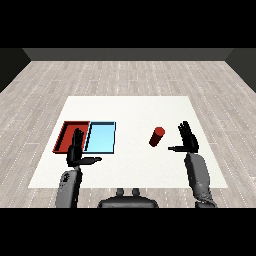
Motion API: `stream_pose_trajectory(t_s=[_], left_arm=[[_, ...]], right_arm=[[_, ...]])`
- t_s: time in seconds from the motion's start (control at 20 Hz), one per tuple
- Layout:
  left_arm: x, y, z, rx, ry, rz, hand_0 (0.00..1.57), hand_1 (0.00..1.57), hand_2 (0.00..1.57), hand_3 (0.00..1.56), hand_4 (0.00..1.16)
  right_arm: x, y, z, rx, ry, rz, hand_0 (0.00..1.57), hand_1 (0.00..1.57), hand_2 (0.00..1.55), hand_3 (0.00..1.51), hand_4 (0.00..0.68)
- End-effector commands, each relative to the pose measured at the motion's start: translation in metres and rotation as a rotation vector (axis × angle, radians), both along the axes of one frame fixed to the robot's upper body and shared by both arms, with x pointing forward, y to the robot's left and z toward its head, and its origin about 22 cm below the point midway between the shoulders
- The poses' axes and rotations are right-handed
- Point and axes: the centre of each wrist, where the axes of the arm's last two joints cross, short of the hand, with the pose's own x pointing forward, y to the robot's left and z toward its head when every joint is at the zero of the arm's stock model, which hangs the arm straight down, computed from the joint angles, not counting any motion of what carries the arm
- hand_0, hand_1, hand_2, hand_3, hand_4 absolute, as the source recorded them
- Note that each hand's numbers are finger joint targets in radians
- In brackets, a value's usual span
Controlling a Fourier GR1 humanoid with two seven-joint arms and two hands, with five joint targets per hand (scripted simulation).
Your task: Pick the red can and put it in the red box
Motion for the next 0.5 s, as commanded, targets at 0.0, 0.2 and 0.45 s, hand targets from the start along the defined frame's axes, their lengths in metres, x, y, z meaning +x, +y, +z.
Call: stream_pose_trajectory(t_s=[0.0, 0.2, 0.45], left_arm=[[-0.014, 0.023, 0.0, -0.001, 0.02, -0.014, 0.0, 0.0, 0.0, 0.0, 0.0], [-0.01, 0.019, -0.003, -0.009, 0.008, -0.016, 0.0, 0.0, 0.0, 0.0, 0.0], [0.007, 0.005, 0.006, -0.028, -0.019, -0.005, 0.0, 0.0, 0.0, 0.0, 0.0]], right_arm=[[0.015, 0.013, -0.009, 0.014, 0.026, 0.01, 0.0, 0.0, 0.0, 0.0, 0.0], [0.027, 0.023, 0.004, 0.037, 0.042, 0.014, 0.0, 0.0, 0.0, 0.0, 0.0], [0.042, 0.043, -0.022, 0.071, 0.058, 0.026, 0.0, 0.0, 0.0, 0.0, 0.0]])
